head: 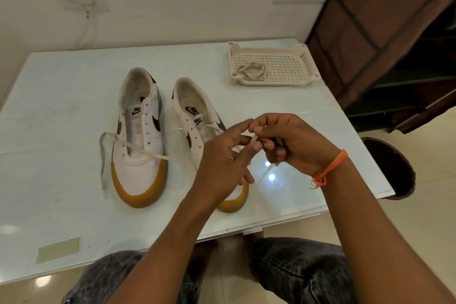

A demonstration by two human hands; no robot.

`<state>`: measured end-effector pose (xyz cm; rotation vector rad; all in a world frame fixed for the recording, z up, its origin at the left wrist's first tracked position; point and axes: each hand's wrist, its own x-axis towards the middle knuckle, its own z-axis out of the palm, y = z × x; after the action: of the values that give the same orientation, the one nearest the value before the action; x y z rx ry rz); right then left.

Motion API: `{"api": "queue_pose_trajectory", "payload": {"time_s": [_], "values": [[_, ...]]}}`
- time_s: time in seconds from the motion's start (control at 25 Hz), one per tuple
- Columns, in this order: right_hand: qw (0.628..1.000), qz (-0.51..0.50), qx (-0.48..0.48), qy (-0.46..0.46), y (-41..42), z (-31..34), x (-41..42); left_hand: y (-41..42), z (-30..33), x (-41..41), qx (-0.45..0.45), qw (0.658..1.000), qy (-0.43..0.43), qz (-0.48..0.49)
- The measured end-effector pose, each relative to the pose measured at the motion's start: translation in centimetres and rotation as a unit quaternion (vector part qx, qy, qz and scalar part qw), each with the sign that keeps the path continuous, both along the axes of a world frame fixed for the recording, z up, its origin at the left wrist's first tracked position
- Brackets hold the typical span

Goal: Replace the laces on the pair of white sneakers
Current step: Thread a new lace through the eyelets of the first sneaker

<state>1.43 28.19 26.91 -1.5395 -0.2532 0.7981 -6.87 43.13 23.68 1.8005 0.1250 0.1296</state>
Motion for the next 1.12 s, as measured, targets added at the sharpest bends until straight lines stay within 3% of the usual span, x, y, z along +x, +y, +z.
{"api": "queue_pose_trajectory", "payload": {"time_s": [0.08,0.2,0.36,0.48,0.64,0.72,0.8,0.88,0.96,1.12], "values": [[1.000,0.005,-0.007,-0.006,0.4,0.0,-0.1,0.8,0.1,0.1,-0.038,0.999,0.005,-0.006],[1.000,0.003,-0.007,0.000,0.0,-0.1,0.3,2.2,0.5,0.2,-0.021,1.000,-0.009,0.014],[0.985,-0.141,0.074,0.069,-2.0,-0.2,1.7,6.2,0.5,0.5,-0.054,0.961,-0.007,0.272],[0.955,-0.225,0.140,0.135,-3.7,-0.8,2.7,8.6,0.4,0.2,-0.081,0.926,0.003,0.368],[0.910,-0.303,0.210,0.190,-3.8,-1.6,3.0,9.6,0.6,0.0,-0.050,0.908,-0.011,0.416],[0.888,-0.335,0.233,0.213,-3.7,-1.7,3.2,9.7,0.9,0.2,-0.098,0.920,-0.002,0.380],[0.892,-0.336,0.210,0.217,-3.4,-1.9,3.2,9.5,1.3,0.1,-0.125,0.930,0.010,0.344],[0.911,-0.307,0.177,0.210,-2.9,-2.0,2.9,9.7,1.4,-0.4,-0.034,0.931,0.015,0.363],[0.921,-0.286,0.171,0.203,-2.1,-2.1,2.6,10.8,1.5,-0.8,0.032,0.905,0.015,0.423],[0.922,-0.289,0.160,0.202,-1.0,-2.2,2.3,13.8,3.2,-2.2,-0.073,0.864,-0.005,0.498]]}}
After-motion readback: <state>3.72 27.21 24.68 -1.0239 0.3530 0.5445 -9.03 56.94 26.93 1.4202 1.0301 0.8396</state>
